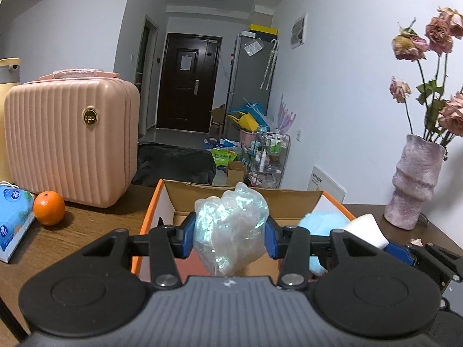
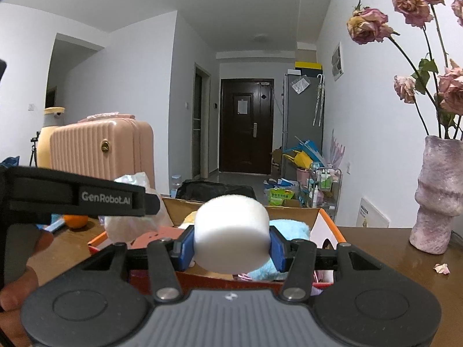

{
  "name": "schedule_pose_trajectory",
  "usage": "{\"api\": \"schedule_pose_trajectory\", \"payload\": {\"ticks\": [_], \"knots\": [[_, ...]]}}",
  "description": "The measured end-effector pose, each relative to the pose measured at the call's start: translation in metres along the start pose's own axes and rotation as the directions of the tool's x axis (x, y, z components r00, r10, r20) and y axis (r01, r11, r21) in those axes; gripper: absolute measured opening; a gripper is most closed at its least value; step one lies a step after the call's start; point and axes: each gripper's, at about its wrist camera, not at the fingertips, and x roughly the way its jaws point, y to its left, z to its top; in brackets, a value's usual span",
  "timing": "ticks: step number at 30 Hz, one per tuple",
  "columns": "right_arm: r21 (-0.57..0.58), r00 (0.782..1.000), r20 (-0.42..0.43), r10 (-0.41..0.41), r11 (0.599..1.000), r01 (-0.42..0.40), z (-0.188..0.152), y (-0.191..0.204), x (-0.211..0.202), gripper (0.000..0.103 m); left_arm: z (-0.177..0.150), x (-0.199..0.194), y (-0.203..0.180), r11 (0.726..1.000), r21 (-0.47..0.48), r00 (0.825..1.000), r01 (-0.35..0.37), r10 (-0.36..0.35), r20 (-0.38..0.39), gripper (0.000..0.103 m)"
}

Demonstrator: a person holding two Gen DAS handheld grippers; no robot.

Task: Organize soft objects
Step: 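Carry the plastic bag and white cylinder over the box with both tools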

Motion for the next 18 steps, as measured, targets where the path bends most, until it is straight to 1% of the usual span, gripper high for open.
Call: {"api": "schedule_pose_trajectory", "payload": {"ticks": [6, 10, 18], "knots": [[0.004, 0.999, -0.024, -0.026, 1.0, 0.026, 0.007, 0.001, 0.02, 0.051, 0.007, 0.013, 0.004, 1.0, -0.01, 1.0, -0.018, 0.018, 0.015, 0.047], [0.027, 0.999, -0.044, -0.029, 0.999, 0.03, 0.012, -0.002, 0.033, 0.051, 0.012, 0.023, 0.006, 0.999, -0.017, 0.999, -0.028, 0.028, 0.025, 0.047], [0.031, 0.997, -0.056, -0.052, 0.998, 0.054, 0.022, -0.003, 0.056, 0.051, 0.018, 0.043, 0.008, 0.999, -0.023, 0.998, -0.047, 0.048, 0.027, 0.047]]}}
